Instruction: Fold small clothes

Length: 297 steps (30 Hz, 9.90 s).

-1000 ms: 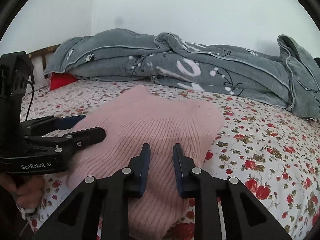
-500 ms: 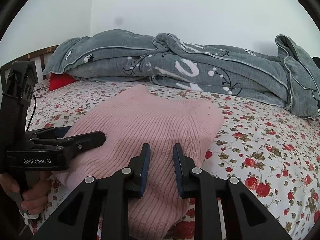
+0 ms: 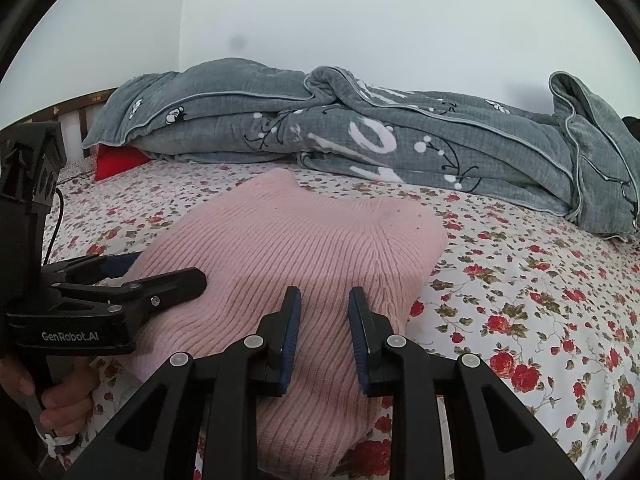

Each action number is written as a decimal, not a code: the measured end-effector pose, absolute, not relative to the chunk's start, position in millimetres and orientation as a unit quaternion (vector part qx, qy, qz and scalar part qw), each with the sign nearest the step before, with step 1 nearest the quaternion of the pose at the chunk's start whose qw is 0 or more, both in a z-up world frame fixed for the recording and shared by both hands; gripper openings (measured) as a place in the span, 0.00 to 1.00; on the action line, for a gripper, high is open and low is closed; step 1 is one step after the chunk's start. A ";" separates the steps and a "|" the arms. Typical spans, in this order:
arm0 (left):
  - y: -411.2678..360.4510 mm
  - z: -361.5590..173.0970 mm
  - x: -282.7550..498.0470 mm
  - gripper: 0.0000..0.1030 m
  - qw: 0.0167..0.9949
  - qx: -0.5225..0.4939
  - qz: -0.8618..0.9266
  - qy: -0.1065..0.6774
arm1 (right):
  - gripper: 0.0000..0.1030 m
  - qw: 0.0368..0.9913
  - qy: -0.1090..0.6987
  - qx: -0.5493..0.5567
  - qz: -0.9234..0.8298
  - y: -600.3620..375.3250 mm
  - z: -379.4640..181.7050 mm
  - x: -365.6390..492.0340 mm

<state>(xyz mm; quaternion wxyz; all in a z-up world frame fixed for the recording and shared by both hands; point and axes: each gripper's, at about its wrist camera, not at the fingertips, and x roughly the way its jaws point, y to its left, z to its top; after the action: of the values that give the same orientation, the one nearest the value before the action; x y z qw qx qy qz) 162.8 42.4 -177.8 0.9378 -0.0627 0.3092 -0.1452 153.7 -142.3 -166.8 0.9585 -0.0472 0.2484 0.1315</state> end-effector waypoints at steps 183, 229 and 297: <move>-0.8 -149.9 194.6 0.61 0.917 0.021 -0.163 0.363 | 0.25 0.948 0.318 0.013 0.024 -199.9 -155.4 193.4; 41.4 -16.4 19.1 0.80 0.936 -0.029 -0.056 0.346 | 0.97 0.948 0.319 0.018 0.005 -196.8 -15.6 1.4; 34.0 9.9 -2.8 0.81 0.947 -0.022 -0.032 0.319 | 0.97 0.953 0.304 0.017 -0.009 -200.6 3.6 -23.8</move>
<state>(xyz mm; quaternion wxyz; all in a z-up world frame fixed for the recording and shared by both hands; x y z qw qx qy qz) -2.8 34.0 9.9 0.9470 -0.0219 0.3189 -0.0322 -23.8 -200.6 3.6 0.9526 0.0170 0.3036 -0.0087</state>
